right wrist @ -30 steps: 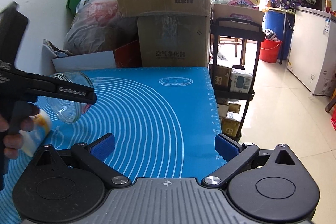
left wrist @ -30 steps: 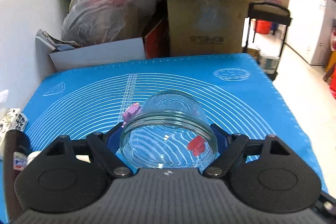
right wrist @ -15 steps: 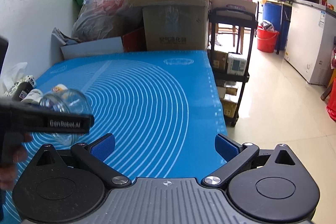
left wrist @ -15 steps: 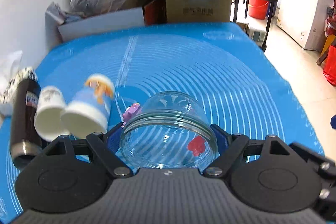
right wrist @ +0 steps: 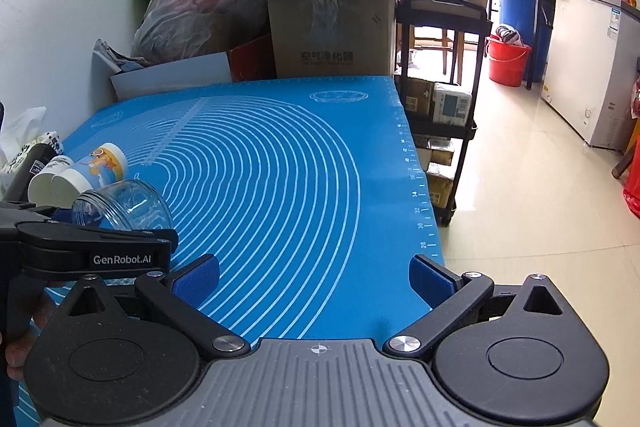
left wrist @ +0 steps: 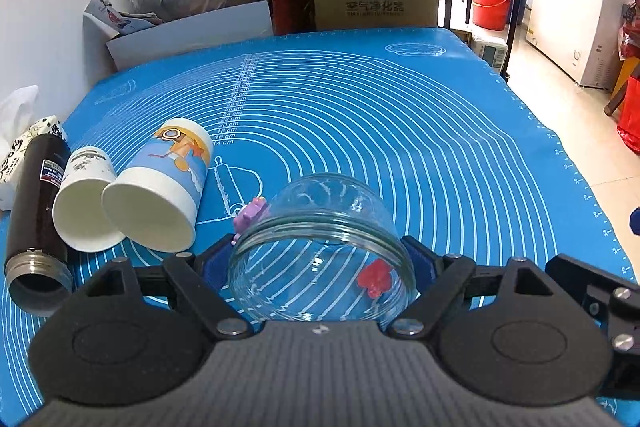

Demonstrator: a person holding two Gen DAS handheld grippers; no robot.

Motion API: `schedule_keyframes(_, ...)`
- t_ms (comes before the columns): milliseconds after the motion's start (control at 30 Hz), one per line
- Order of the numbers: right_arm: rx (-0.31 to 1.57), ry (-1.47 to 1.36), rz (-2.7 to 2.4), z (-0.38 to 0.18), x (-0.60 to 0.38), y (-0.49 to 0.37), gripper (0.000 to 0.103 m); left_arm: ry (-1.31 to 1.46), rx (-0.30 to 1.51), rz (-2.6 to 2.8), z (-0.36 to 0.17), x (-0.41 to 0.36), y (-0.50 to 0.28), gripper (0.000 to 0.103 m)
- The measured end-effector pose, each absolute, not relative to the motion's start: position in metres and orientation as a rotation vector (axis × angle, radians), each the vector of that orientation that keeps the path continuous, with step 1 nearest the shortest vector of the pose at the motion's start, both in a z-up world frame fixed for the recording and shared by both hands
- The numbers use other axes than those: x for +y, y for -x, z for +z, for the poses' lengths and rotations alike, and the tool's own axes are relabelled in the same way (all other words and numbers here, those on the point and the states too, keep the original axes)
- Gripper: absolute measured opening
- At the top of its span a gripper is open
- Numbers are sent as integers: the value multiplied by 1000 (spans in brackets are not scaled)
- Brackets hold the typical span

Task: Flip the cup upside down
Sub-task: 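Lift the glass jar with the left tool and carry it toward the right tool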

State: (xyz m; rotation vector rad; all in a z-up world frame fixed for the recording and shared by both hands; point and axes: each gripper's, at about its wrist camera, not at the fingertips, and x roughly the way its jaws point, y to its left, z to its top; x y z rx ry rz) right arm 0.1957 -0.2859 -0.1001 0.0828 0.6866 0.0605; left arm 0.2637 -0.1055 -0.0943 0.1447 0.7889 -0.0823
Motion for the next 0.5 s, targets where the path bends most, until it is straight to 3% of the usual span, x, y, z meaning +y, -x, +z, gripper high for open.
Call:
schedule_keyframes(233, 699, -82, 66, -102, -285, -197, 103, -164, 763, -72, -92, -108, -260, 94)
schedule_keyframes(500, 697, -88, 67, -97, -284, -195, 103, -161, 740, -68, -79, -101, -254, 94)
